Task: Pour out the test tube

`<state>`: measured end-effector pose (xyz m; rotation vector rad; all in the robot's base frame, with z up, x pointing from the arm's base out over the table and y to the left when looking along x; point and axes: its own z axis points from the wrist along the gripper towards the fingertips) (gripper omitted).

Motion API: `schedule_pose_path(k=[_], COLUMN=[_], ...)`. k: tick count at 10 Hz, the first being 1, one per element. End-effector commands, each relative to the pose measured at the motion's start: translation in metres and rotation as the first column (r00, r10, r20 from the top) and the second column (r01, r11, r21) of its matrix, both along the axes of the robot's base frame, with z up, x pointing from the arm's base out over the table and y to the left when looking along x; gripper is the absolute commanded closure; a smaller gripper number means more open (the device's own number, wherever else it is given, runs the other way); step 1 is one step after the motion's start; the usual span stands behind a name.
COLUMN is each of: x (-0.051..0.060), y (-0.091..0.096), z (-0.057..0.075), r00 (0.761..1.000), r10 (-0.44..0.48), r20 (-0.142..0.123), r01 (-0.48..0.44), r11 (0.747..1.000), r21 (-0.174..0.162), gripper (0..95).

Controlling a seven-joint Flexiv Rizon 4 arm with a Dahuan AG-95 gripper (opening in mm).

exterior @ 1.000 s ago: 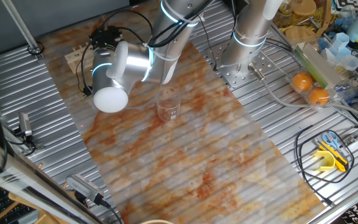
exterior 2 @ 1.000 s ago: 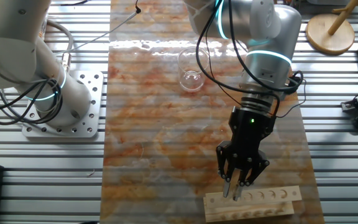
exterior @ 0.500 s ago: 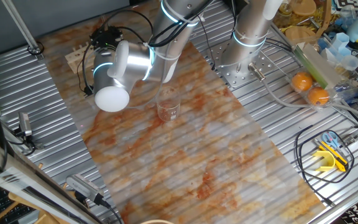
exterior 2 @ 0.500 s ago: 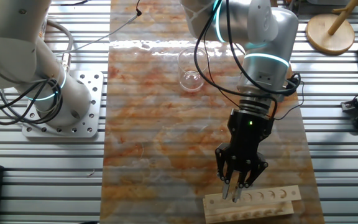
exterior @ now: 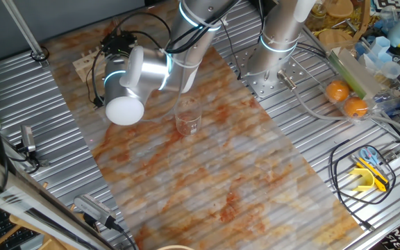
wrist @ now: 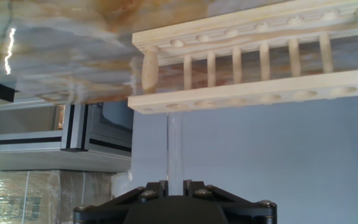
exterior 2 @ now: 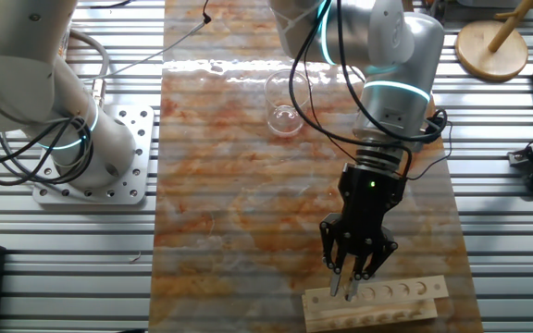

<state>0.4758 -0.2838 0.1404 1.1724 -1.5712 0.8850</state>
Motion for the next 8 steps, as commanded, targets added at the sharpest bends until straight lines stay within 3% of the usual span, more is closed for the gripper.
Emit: schedule_pose_path(k=[1,8], x=[0.0001,-0.0012], y=[-0.0011,-0.0008], z=[-0.0043,-0.0124], r00=[1.0,1.0], r10=[0.001,0.002], r20=[0.0,0.011], r01=[-0.001,-0.002], r11=[1.0,1.0], r21=[-0.002,0.0], gripper=[95.0,95.0])
